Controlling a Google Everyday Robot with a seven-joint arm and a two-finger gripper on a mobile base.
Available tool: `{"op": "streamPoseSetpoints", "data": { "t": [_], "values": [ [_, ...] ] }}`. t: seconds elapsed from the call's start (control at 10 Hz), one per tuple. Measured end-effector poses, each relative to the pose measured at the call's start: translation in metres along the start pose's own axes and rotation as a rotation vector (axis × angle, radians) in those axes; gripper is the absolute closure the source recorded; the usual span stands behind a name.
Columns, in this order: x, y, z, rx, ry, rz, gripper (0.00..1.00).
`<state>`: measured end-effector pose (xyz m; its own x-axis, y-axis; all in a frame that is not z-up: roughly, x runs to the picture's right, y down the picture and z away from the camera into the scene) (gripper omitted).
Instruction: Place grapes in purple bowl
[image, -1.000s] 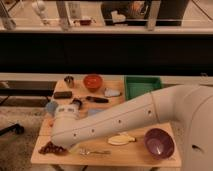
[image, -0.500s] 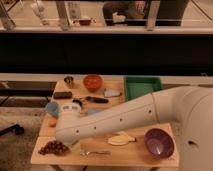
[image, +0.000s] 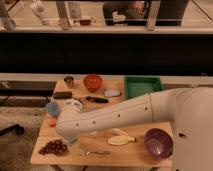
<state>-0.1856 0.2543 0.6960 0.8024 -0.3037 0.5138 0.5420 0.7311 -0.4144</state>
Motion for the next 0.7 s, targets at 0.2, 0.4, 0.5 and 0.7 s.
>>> {"op": "streamPoseSetpoints", "data": {
  "t": [0.2, 0.4, 0.5, 0.7],
  "values": [
    [-0.007, -0.001, 0.012, -0.010, -0.067, 0.005, 0.20],
    [-0.011, -0.005, 0.019, -0.013, -0.136, 0.022, 0.20],
    [-0.016, -0.009, 0.023, -0.017, -0.168, 0.026, 0.20],
    [-0.025, -0.019, 0.029, -0.024, -0.205, 0.026, 0.20]
  ]
}}
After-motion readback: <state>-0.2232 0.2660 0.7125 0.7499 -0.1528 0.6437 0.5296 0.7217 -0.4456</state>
